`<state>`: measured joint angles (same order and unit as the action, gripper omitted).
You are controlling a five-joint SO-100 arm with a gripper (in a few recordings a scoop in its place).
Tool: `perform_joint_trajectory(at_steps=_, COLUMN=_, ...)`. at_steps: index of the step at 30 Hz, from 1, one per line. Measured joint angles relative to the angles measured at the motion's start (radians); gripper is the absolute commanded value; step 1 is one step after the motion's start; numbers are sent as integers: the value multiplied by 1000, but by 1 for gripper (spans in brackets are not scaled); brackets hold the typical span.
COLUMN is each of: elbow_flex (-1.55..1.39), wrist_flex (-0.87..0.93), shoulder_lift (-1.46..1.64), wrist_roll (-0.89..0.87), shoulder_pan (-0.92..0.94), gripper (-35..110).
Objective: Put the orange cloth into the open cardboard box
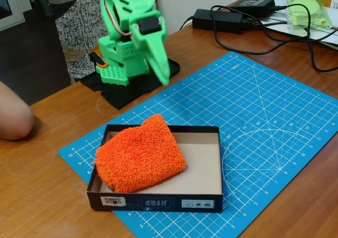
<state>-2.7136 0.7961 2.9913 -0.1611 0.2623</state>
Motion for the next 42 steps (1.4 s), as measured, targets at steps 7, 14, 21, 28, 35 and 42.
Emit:
perform_joint_trajectory(at_steps=7, elbow_flex=-219, wrist_flex=101, shoulder_lift=249, wrist_roll=41, shoulder_pan=-92, gripper=1)
perform_joint_trajectory(at_steps=14, elbow_flex=-364, wrist_flex=216, shoulder_lift=364, wrist_roll=98, shoulder_pan=-69, gripper=0)
perform_joint_trajectory(at_steps=21, elbow_flex=-379, wrist_flex=230, shoulder_lift=367, wrist_roll=74, shoulder_pan=-58, gripper=0)
perform_joint_trajectory(at_steps=28, elbow_flex=-379, wrist_flex=265, shoulder_lift=370, wrist_roll=83, shoulder_pan=-44, gripper=0)
perform_joint_trajectory(at_steps=35, elbow_flex=-379, wrist_flex=265, shoulder_lift=370, wrist_roll=80, shoulder_pan=-43, gripper=0)
perform_joint_trajectory(at_steps=42, elbow_flex=-379, wrist_flex=265, shoulder_lift=370, wrist_roll=83, shoulder_pan=-51, gripper=0)
